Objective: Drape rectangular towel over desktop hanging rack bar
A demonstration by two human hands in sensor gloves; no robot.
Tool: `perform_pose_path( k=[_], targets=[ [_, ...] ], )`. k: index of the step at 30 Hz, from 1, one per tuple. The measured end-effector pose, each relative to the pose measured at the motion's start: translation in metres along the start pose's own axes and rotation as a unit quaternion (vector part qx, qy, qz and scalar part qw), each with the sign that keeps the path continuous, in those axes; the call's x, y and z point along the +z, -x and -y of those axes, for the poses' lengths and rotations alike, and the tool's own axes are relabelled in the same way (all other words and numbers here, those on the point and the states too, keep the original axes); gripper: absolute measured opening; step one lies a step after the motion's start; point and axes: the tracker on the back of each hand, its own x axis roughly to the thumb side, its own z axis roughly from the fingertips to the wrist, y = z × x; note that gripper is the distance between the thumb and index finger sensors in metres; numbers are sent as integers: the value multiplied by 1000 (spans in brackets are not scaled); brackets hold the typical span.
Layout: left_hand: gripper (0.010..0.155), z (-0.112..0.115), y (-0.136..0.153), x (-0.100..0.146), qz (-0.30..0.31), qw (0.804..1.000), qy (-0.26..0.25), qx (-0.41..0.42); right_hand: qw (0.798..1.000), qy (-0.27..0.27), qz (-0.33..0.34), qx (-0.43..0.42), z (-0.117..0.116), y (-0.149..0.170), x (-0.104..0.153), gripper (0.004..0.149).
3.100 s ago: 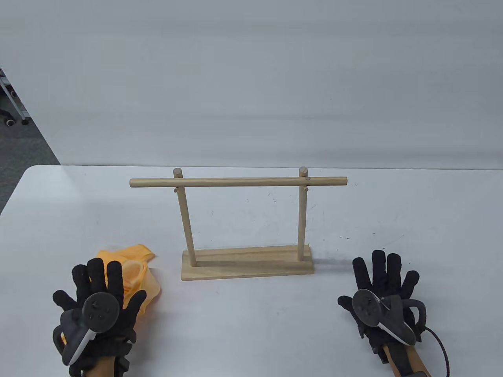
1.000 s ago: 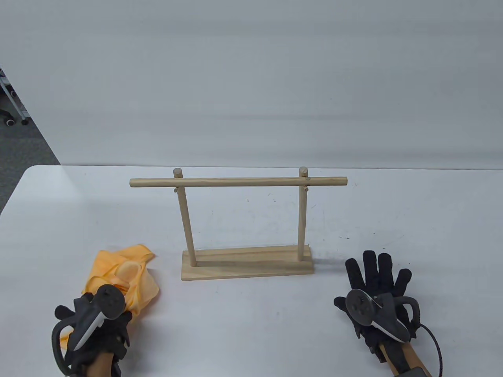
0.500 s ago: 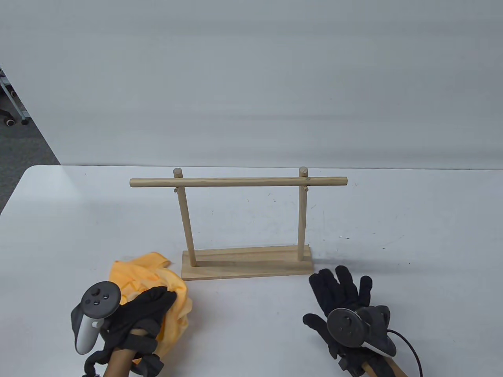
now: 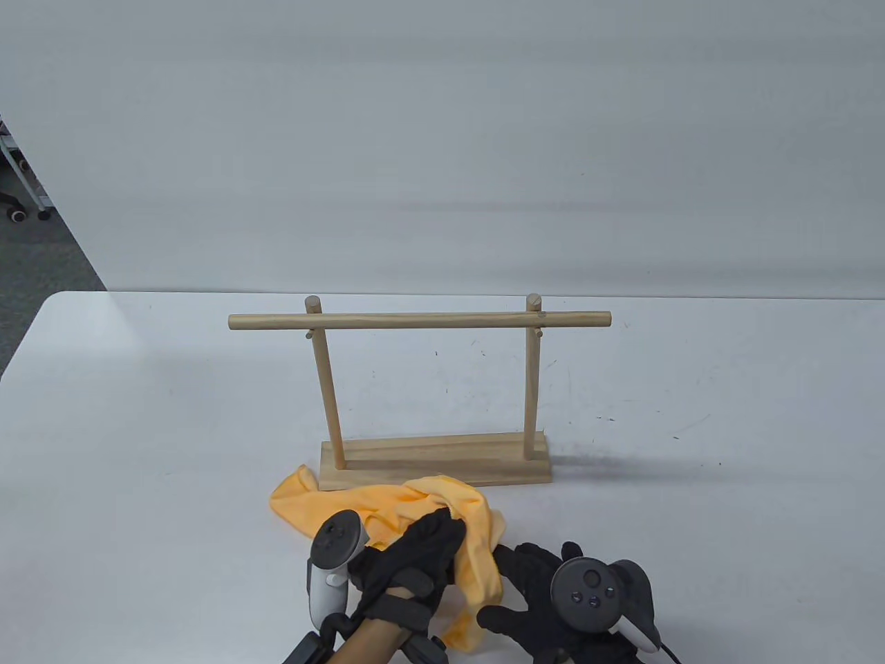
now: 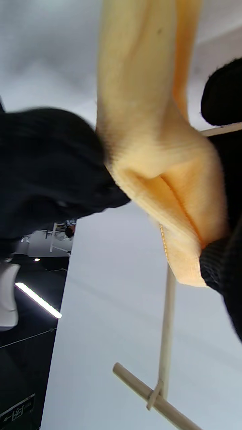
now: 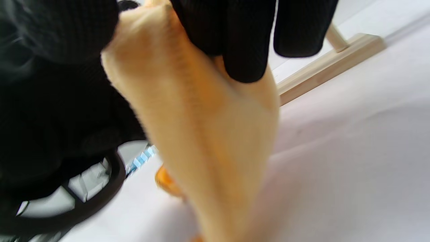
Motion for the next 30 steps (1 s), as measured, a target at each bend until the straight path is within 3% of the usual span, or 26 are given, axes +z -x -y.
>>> perform_pose_path(
  k=[3,6,9,11,13,16,18,20,22,24,27,30],
  targets=[
    [48,4,8,2,-12,999,13,-28,997,56,-29,-44,11,10,-2,40],
    [49,-2,6,8,-39,993,-2,-113,997,77,-26,-13,26,12,-3,36],
    [52,-15,-10,21,-61,971,-70,-220,990,94,8,101,43,9,-2,39],
    [57,-21,-27,29,-24,948,-128,-292,976,109,60,177,50,3,-2,40],
    [64,-17,-43,35,40,920,-153,-358,971,98,82,205,52,-1,-2,41],
    [73,2,-49,27,121,893,-75,-428,972,59,140,176,48,-9,-3,42],
    [83,17,-44,16,105,883,-6,-457,971,32,181,155,43,-15,-2,43],
    [88,30,-35,2,47,864,70,-496,965,38,210,151,39,-20,1,46],
    [72,35,-28,-6,30,851,93,-516,962,44,220,154,39,-22,3,48],
    [44,33,-26,-6,47,858,69,-506,967,43,208,143,41,-19,2,50],
    [41,20,-32,3,67,877,3,-476,984,37,125,120,48,-1,-3,63],
    [43,2,-37,12,75,887,-53,-453,994,-60,14,86,51,28,-11,80]
  ],
)
